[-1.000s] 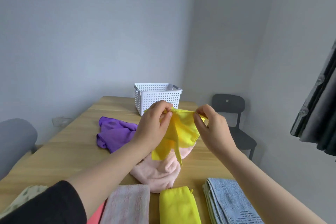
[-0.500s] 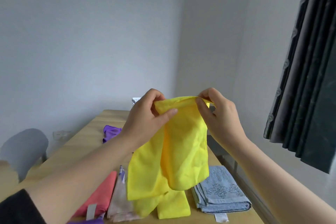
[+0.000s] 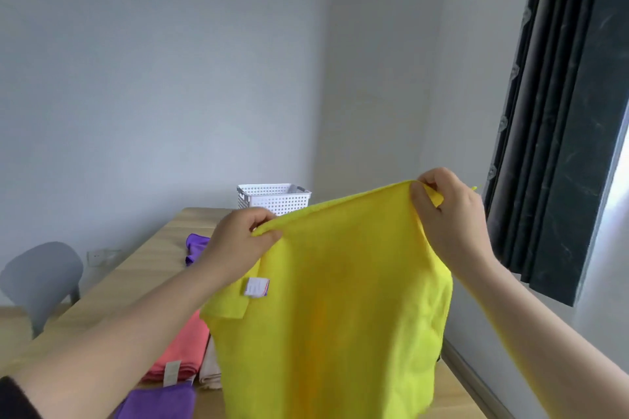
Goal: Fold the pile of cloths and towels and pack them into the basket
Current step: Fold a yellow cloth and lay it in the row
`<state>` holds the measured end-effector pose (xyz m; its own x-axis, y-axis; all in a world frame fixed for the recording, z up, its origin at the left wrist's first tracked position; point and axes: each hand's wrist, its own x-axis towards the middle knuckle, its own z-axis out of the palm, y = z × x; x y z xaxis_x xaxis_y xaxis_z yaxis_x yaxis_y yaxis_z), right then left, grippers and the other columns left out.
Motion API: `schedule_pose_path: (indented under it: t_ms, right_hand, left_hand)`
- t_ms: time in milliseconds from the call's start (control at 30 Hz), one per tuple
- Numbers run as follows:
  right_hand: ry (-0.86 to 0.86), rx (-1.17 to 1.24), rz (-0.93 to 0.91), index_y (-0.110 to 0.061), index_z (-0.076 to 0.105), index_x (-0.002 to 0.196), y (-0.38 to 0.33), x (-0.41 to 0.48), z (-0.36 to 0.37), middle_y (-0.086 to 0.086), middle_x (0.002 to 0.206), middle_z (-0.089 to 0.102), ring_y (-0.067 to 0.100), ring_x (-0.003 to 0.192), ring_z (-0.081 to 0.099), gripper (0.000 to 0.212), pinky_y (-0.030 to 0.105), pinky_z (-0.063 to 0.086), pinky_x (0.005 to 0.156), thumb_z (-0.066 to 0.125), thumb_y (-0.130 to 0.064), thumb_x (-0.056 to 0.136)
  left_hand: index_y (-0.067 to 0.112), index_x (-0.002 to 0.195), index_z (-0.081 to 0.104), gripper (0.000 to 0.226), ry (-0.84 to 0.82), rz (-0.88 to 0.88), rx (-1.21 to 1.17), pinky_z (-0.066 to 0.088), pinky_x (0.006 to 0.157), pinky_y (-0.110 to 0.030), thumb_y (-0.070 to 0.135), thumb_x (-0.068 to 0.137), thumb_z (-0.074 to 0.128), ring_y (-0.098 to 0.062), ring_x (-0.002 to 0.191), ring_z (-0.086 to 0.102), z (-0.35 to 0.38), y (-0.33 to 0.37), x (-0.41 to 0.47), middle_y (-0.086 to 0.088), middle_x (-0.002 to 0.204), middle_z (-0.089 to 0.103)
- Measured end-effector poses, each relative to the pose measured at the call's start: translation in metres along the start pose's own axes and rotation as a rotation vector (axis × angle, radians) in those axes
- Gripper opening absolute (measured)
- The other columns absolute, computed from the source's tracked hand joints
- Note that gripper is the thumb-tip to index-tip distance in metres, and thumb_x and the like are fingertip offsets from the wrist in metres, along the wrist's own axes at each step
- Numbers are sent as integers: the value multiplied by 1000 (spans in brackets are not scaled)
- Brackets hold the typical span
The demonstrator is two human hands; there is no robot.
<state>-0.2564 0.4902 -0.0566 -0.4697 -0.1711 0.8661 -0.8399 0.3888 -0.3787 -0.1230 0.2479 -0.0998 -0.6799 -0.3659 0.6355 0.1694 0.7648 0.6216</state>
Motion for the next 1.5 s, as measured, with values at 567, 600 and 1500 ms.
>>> schedule_pose_path:
  t_ms: [567, 600, 1500]
  right_hand:
    - [-406, -34, 642, -13, 64, 84, 117, -89, 77, -4, 70, 60, 12, 56, 49, 8, 24, 34, 48, 57, -15, 88]
    - [-398, -25, 647, -15, 63, 86, 118, -91, 77, -4, 74, 61, 12, 57, 49, 9, 23, 34, 48, 55, -14, 89]
    - [-840, 342, 460, -20, 70, 79, 7, -179, 76, -6, 66, 72, 5, 60, 66, 9, 14, 47, 64, 69, -13, 84]
  left_hand:
    - [33, 107, 47, 63, -406, -405, 132, 39, 77, -23, 58, 53, 63, -10, 93, 54, 70, -117, -50, 11, 108, 53]
    - [33, 111, 43, 62, -421, -395, 166, 38, 73, -23, 46, 54, 63, -11, 90, 51, 70, -120, -51, 7, 105, 52]
    - [0, 75, 73, 8, 153, -730, -666, 52, 45, -21, -3, 79, 66, -23, 57, 68, 68, -108, -156, -17, 60, 66]
